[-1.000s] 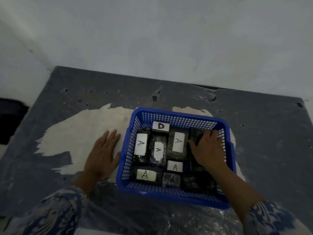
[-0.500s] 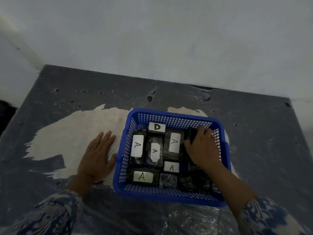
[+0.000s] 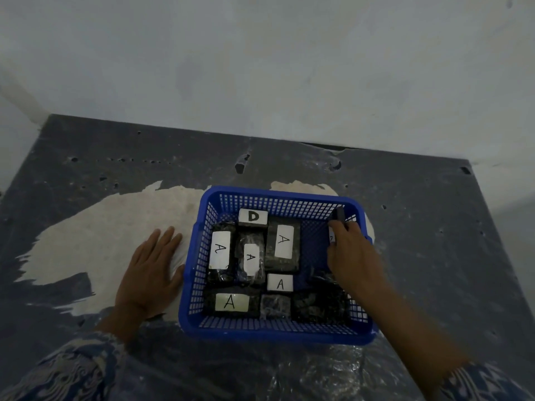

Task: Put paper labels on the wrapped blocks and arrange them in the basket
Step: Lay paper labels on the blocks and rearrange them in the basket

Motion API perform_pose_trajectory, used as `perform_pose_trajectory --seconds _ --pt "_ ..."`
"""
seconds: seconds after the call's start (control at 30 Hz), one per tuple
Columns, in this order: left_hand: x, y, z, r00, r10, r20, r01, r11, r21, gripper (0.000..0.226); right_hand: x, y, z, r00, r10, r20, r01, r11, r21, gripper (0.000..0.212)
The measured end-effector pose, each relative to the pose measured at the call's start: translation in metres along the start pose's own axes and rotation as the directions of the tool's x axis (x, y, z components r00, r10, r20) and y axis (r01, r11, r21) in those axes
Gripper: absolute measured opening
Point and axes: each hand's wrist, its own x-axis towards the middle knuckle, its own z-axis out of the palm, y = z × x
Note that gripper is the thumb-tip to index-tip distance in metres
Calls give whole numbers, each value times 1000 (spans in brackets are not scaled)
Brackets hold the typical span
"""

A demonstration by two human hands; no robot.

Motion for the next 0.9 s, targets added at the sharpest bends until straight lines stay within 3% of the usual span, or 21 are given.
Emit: perform_pose_trajectory --seconds 0.1,0.17,0.27,0.33,0.53,0.7,0.77,0.9 --pt "0 0 -1 1000 3 0 -3 1000 -15 80 -8 9 -8 992 20 -121 -6 993 114 42" --pt "0 1 -2 1000 1 -4 -1 1000 -24 81 -18 14 -17 981 29 -191 27 959 284 48" --pt "-1 5 -5 1000 4 -4 -5 1000 -28 82 -30 19 -25 983 137 -126 -22 759 651 58" --pt "0 5 -6 1000 4 -2 -4 999 -32 84 -35 18 -25 981 191 -40 -88 614 785 68" --pt "-1 5 -6 1000 2 14 -2 1000 -31 85 -38 12 -12 955 292 55 -193 469 862 58" --pt "0 3 -5 1000 1 29 0 1000 -22 88 -33 14 -5 894 380 236 -318 169 933 52" --pt "0 3 -4 1000 -1 27 2 1000 -28 88 -31 15 -5 891 398 218 -318 204 926 51" --pt "0 3 -3 1000 -7 27 8 1000 -28 89 -13 12 -2 918 391 72 -274 492 826 41"
